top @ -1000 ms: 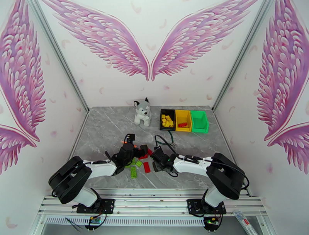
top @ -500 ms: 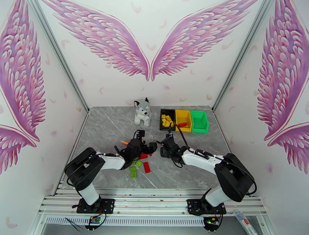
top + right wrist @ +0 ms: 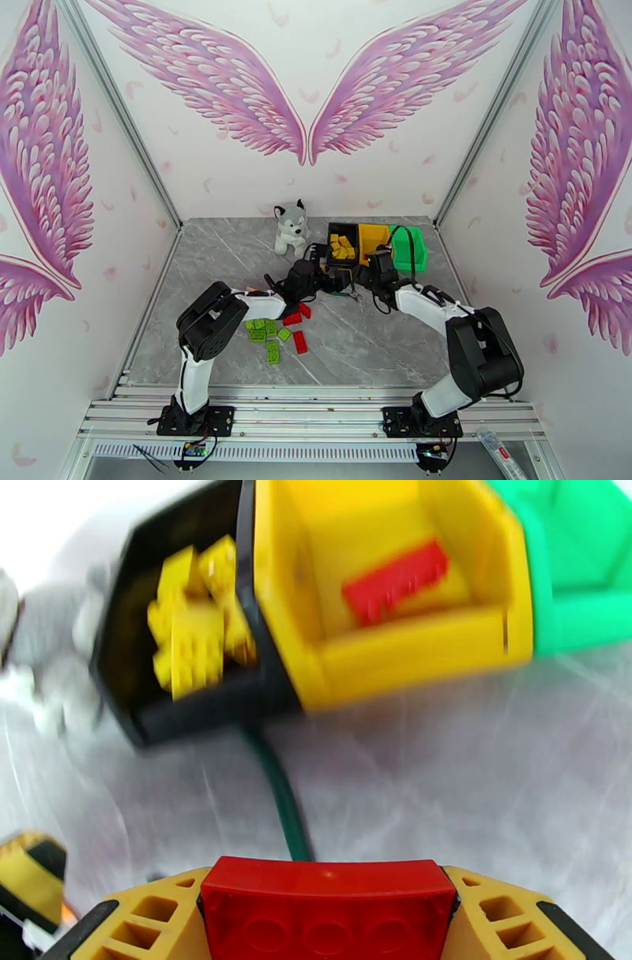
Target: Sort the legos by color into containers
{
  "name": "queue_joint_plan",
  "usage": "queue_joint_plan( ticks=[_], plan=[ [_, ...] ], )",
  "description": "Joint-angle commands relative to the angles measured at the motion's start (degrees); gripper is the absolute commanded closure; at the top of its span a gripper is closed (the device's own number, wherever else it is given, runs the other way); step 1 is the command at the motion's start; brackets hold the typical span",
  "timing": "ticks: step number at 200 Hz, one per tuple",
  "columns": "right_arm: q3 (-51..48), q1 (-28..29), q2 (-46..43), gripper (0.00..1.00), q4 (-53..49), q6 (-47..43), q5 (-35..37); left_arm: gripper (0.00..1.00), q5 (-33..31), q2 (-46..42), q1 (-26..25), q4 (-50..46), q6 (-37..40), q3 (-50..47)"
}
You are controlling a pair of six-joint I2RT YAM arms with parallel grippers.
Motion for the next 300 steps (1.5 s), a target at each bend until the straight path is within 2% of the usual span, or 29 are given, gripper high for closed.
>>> queue_joint_plan(
  ticks=[1, 48, 86, 98, 112, 130, 152, 186, 222, 263, 300],
  plan=[
    [6.22, -1.98, 4.21, 0.40, 0.28, 0.48, -0.45, 0.01, -3.34, 2.08, -0.32, -7.68, 5.16, 7.25],
    [17.84, -5.41, 10.76, 0.39, -2.64, 1.31, -0.45, 0.01, -9.33, 3.69, -0.33, -15.90, 12.57, 17.11],
    [26.15, -6.72, 15.87, 0.37, -5.70, 1.68, 1.21, 0.01, -12.97, 2.37, -0.35, -18.02, 16.58, 18.57],
    [28.70, -7.02, 17.74, 0.34, -6.57, 1.38, 1.43, 0.01, -14.20, 1.36, -0.33, -18.02, 17.60, 17.49],
    [31.93, -7.23, 19.92, 0.23, -8.56, 1.06, 2.06, 0.01, -15.63, 0.09, -0.33, -17.61, 18.38, 15.60],
    [34.15, -7.22, 21.30, 0.16, -9.37, 0.80, 2.02, 0.01, -17.08, -1.76, -0.24, -16.44, 18.67, 12.33],
    [33.16, -7.20, 20.65, 0.11, -7.84, 0.81, 1.03, 0.01, -18.55, -3.92, -0.17, -15.02, 18.35, 8.02],
    [27.58, -5.99, 16.59, 0.11, -3.00, -0.90, -2.30, 0.01, -20.49, -7.59, 0.15, -12.89, 16.97, 0.70],
    [19.26, -2.25, 10.94, 0.13, 1.58, -3.75, -5.92, 0.01, -22.50, -12.37, 1.44, -11.63, 14.33, -6.63],
    [12.73, 4.65, 7.94, 0.16, 1.87, -6.87, -9.66, 0.01, -22.09, -18.07, 4.78, -10.99, 9.18, -14.95],
    [7.69, 12.65, 6.05, 0.16, -0.69, -8.82, -7.12, 0.01, -22.90, -22.70, 6.67, -11.43, 5.94, -21.86]
  ],
)
